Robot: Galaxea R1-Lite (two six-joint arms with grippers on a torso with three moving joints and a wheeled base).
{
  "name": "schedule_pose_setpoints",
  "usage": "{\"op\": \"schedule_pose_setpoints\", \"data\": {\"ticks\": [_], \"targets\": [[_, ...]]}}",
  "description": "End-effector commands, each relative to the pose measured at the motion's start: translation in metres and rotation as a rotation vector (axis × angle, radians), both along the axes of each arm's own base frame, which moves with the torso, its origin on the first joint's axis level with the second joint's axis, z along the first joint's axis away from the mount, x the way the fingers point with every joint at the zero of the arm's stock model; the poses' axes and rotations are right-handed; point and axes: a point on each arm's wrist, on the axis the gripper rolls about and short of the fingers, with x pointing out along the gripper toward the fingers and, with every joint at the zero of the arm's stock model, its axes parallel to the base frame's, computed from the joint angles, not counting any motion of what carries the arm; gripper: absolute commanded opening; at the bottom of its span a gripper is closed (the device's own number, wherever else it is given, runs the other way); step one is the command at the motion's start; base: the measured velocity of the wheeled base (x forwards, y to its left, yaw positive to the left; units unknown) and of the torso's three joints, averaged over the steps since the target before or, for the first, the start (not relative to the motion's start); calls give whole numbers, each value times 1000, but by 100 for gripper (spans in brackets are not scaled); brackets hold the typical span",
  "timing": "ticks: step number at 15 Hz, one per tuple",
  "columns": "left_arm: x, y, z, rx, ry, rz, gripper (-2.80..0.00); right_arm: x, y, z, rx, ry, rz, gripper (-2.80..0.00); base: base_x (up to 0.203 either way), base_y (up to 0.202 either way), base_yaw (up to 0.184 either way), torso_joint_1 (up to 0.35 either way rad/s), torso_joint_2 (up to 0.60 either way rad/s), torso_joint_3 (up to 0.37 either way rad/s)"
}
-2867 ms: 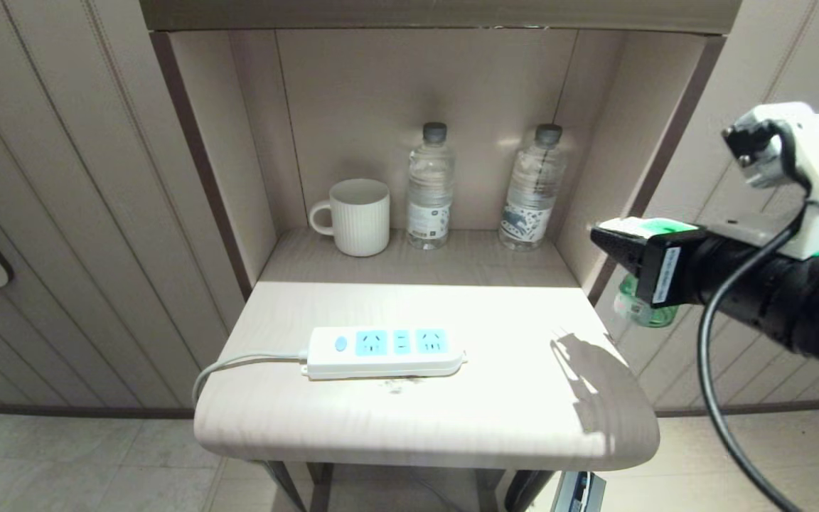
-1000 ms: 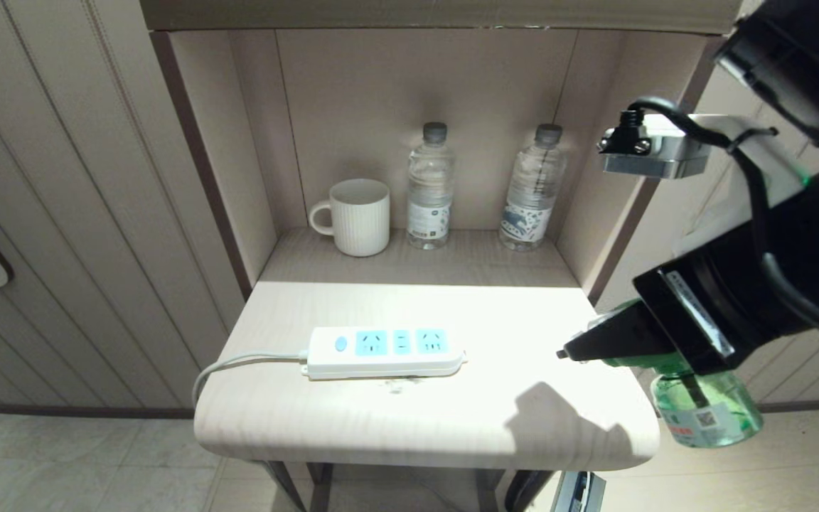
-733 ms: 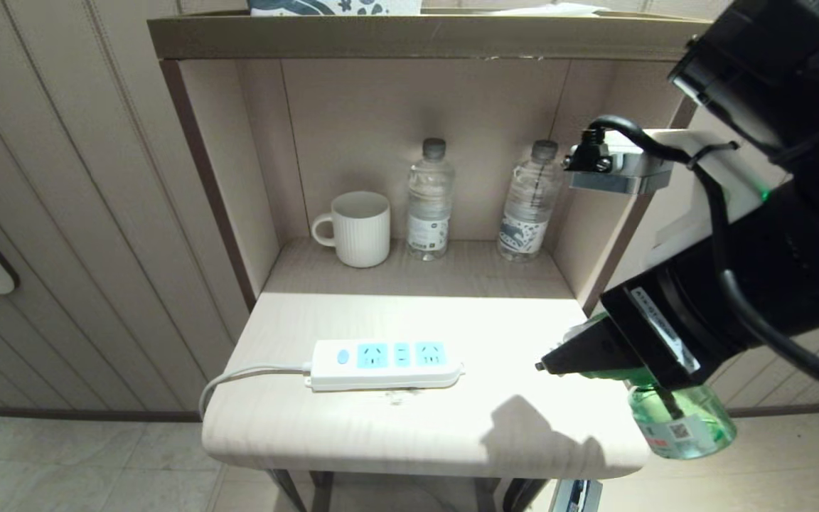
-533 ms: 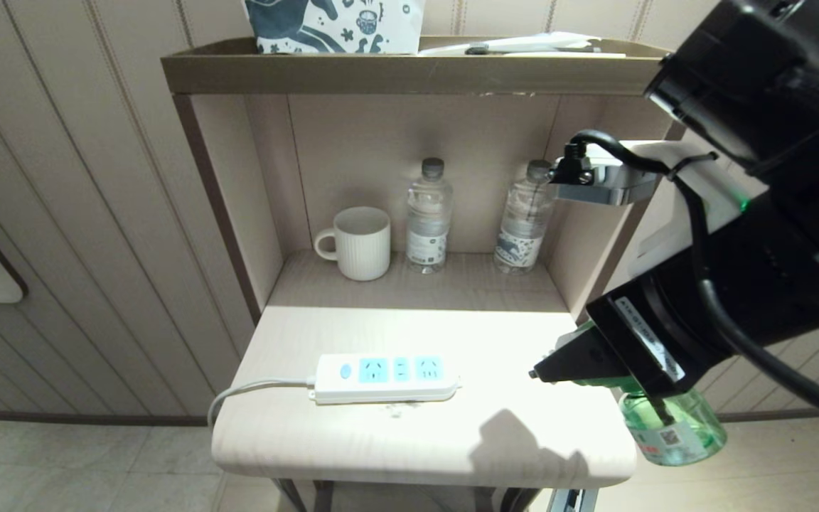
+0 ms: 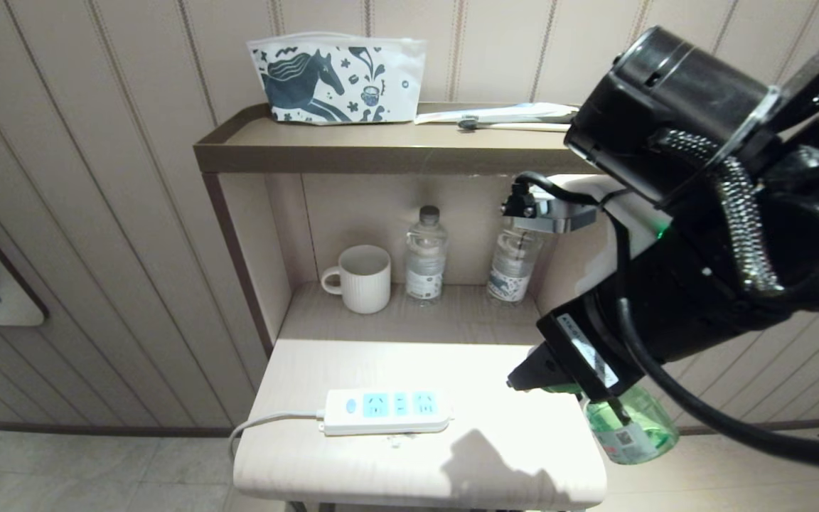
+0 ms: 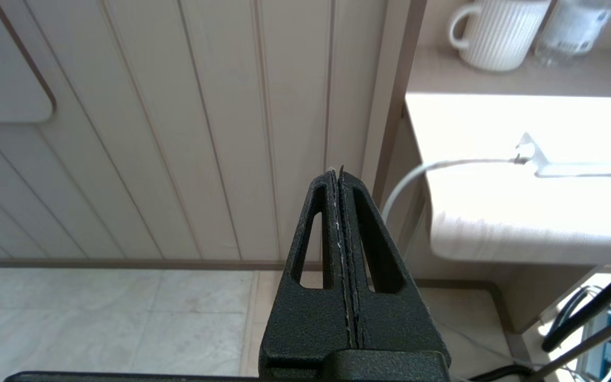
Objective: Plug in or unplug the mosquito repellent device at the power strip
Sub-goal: Insert the plug into the socket
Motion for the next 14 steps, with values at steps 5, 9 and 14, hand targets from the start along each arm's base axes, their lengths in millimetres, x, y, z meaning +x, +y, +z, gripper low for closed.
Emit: {"op": "schedule_pose_setpoints", "data": {"ticks": [5,9,14], "targets": [[0,0,0,0,0,0,-280,14,13,-16,-48,41,-5,-280,0,0,0,265,-571,-303],[0,0,0,0,0,0,-280,18,17,-23,-73,60,-5,-280,0,0,0,171,-376,-198],[0,0,0,0,0,0,-280,32,33,-49,-218,54,-94,-280,0,0,0,11,-13,-9]]}}
